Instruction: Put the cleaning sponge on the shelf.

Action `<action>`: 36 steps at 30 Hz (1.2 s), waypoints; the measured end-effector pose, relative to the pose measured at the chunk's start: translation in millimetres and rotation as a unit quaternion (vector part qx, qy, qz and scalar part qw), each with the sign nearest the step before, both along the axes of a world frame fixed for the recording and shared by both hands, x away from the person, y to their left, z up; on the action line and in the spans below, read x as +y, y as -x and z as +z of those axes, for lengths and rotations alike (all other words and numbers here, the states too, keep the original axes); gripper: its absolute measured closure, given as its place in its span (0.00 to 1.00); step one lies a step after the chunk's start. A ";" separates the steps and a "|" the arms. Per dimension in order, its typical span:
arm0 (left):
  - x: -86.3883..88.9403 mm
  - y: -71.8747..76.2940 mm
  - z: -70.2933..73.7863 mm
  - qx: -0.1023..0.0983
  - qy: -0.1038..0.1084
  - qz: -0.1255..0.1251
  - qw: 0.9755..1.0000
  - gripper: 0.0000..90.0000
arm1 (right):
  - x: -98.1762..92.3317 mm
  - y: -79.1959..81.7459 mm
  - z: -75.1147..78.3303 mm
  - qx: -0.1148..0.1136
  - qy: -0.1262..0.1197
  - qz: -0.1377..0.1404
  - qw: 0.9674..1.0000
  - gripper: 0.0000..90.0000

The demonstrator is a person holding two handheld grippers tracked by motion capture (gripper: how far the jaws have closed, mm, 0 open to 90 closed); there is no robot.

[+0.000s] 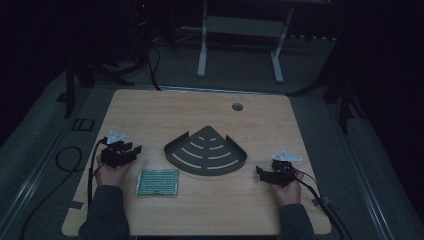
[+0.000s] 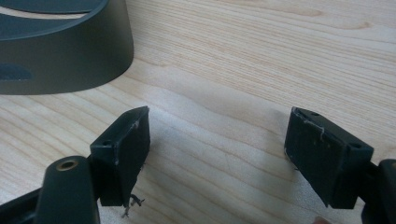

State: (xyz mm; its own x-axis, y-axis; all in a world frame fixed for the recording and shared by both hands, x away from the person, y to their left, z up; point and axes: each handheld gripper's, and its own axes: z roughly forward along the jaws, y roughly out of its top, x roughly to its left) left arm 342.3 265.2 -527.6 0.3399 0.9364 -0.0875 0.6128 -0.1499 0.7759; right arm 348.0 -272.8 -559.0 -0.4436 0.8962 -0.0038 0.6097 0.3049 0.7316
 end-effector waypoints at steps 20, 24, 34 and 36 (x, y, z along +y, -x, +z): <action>-50.2 40.9 9.6 0.010 0.007 -0.150 0.989 0.81 | 0.0 0.0 0.0 0.000 0.000 0.000 1.000 0.24; -57.5 41.0 7.3 0.024 -0.008 -0.164 0.986 0.95 | 0.0 0.0 0.0 0.000 0.000 0.000 1.000 0.24; -61.8 47.9 -5.9 0.072 -0.045 -0.182 0.980 1.00 | 0.0 -0.1 0.0 0.000 0.000 0.000 1.000 0.24; -58.2 47.9 -6.8 0.075 -0.039 -0.176 0.981 1.00 | -0.1 -0.1 0.1 0.000 0.000 0.001 1.000 0.24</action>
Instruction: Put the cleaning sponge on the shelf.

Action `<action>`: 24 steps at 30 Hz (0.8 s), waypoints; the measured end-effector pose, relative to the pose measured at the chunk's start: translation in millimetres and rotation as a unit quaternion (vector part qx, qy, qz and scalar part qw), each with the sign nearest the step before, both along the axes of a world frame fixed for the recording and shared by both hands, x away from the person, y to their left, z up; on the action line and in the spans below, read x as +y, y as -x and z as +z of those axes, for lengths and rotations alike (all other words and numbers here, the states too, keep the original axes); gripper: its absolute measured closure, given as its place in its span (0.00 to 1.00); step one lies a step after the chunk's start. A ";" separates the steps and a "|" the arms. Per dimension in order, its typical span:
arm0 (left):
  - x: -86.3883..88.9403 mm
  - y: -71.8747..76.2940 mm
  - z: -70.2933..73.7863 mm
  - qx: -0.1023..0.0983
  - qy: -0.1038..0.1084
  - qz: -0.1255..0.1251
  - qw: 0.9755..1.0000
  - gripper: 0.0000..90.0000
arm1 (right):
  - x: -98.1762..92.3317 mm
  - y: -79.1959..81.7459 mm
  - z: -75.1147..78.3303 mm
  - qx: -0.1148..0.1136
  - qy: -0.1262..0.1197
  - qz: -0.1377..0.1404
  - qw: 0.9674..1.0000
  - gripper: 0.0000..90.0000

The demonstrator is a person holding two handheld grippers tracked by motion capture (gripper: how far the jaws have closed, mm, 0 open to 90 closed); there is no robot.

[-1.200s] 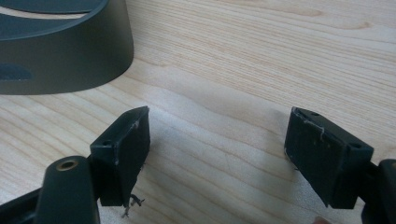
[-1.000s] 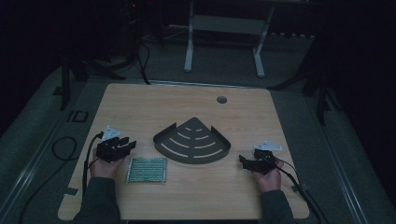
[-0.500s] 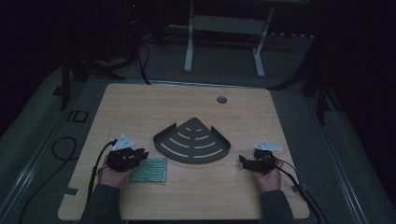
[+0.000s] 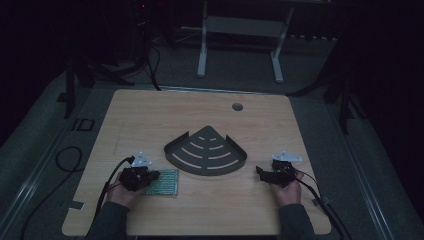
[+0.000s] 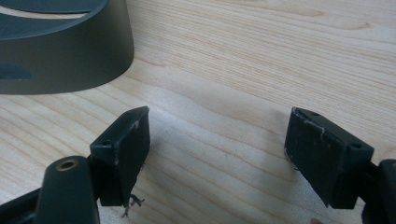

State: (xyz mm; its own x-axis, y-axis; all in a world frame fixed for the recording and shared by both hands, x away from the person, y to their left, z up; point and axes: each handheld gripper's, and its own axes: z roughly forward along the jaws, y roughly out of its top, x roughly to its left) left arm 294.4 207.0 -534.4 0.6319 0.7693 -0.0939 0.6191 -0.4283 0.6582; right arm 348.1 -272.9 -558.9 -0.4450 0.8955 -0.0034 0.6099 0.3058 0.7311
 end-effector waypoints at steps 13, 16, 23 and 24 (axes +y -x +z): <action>26.2 14.1 0.4 0.009 0.003 0.065 0.998 1.00 | -0.1 -0.1 0.0 0.000 0.000 0.001 1.000 0.24; 27.6 19.7 1.2 0.011 0.001 0.067 0.998 0.99 | -0.1 -0.1 0.0 0.000 0.000 0.001 1.000 0.24; 22.8 29.0 3.0 0.017 -0.001 0.057 0.998 0.98 | -0.1 -0.1 0.0 0.000 0.000 0.001 1.000 0.24; 21.7 29.8 3.3 0.018 -0.002 0.055 0.998 0.98 | -0.1 -0.1 0.0 0.000 0.000 0.001 1.000 0.24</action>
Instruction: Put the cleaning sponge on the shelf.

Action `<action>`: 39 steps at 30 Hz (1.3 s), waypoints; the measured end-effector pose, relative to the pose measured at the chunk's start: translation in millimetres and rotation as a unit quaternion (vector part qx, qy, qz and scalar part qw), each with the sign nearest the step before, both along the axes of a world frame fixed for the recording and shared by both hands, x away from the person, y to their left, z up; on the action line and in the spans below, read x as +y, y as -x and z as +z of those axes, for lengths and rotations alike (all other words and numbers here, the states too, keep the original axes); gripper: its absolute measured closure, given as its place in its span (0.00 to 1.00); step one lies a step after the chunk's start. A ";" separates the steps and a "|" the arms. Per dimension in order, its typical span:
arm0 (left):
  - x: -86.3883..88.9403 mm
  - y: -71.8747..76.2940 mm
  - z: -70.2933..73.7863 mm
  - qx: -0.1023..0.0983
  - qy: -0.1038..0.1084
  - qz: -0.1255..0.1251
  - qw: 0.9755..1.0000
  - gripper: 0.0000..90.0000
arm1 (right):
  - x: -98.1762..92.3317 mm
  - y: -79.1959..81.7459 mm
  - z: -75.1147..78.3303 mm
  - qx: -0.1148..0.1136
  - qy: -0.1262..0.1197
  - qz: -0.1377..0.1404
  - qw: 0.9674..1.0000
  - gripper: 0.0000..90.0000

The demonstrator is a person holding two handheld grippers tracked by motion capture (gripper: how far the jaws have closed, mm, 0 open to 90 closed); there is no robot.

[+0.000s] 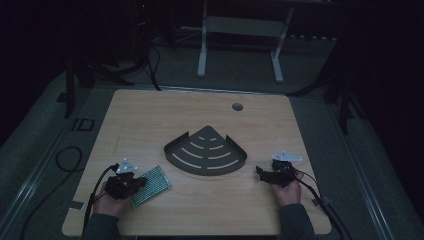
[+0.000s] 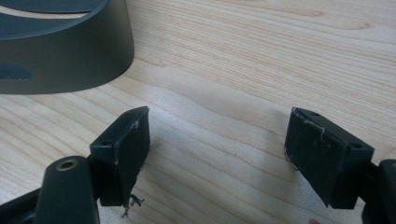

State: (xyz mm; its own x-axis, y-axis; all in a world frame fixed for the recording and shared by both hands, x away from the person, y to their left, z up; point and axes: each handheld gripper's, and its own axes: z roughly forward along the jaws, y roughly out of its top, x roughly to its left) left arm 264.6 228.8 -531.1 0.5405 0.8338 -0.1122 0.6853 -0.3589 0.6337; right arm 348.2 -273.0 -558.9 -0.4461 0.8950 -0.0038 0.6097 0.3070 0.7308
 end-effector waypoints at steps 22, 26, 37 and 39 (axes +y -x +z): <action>11.1 -44.3 12.9 0.024 -0.030 -0.033 0.999 0.91 | -0.1 -0.3 0.0 0.000 0.000 0.001 1.000 0.24; 13.0 -49.1 14.7 0.036 -0.036 -0.040 0.998 0.89 | -0.1 -0.3 0.0 0.000 0.000 0.001 1.000 0.24; 14.3 -54.4 10.0 0.060 -0.034 -0.050 0.996 0.85 | -0.1 -0.3 0.0 0.000 0.000 0.001 1.000 0.24; 14.0 -53.8 7.9 0.064 -0.034 -0.051 0.996 0.84 | -0.1 -0.3 0.0 0.000 0.000 0.001 1.000 0.24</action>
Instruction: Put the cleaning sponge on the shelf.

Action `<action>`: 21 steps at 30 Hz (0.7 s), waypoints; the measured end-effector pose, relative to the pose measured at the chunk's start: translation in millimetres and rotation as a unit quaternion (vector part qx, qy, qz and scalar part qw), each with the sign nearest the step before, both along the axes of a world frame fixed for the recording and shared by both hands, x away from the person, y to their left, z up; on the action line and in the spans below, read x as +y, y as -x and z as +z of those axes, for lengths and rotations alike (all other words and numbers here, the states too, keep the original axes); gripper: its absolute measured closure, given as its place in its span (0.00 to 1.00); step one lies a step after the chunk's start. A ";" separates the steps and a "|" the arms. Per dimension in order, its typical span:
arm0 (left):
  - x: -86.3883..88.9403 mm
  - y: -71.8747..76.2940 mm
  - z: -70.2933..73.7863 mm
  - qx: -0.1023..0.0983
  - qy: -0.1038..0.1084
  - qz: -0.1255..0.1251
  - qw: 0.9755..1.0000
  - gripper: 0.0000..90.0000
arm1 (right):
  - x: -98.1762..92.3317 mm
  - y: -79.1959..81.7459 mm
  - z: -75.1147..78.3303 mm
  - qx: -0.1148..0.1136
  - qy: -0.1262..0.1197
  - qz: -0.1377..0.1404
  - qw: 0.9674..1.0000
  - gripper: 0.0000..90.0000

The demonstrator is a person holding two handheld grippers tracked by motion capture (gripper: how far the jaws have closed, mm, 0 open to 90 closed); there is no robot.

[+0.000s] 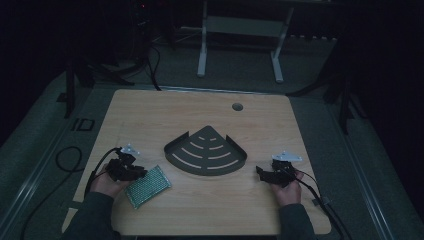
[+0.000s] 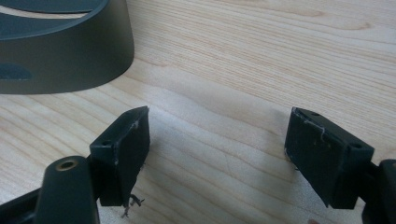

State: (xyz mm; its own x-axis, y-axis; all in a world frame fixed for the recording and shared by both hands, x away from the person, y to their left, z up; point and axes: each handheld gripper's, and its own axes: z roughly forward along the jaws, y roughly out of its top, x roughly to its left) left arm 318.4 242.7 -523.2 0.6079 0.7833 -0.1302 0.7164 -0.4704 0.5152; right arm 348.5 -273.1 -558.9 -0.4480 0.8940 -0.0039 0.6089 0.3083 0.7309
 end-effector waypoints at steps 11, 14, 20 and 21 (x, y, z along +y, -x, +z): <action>4.0 0.6 -2.0 0.025 -0.003 0.011 1.000 0.81 | 0.0 0.0 0.0 0.000 0.000 0.000 1.000 0.24; 4.3 -3.0 -3.0 0.043 0.001 0.018 0.999 0.81 | 0.0 0.0 0.0 0.000 0.000 0.000 1.000 0.24; 1.2 -10.6 -1.8 0.081 0.002 0.014 0.997 0.89 | 0.0 0.0 0.0 0.000 0.000 0.000 1.000 0.24; 1.2 -10.6 -1.8 0.081 0.002 0.014 0.997 0.90 | 0.0 0.0 0.0 0.000 0.000 0.000 1.000 0.24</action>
State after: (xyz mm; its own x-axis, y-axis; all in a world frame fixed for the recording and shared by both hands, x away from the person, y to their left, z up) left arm 329.0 243.9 -525.0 0.5566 0.7989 -0.2278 0.8033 -0.4476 0.3929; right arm 348.5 -273.1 -559.0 -0.4483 0.8939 -0.0039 0.6086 0.3084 0.7311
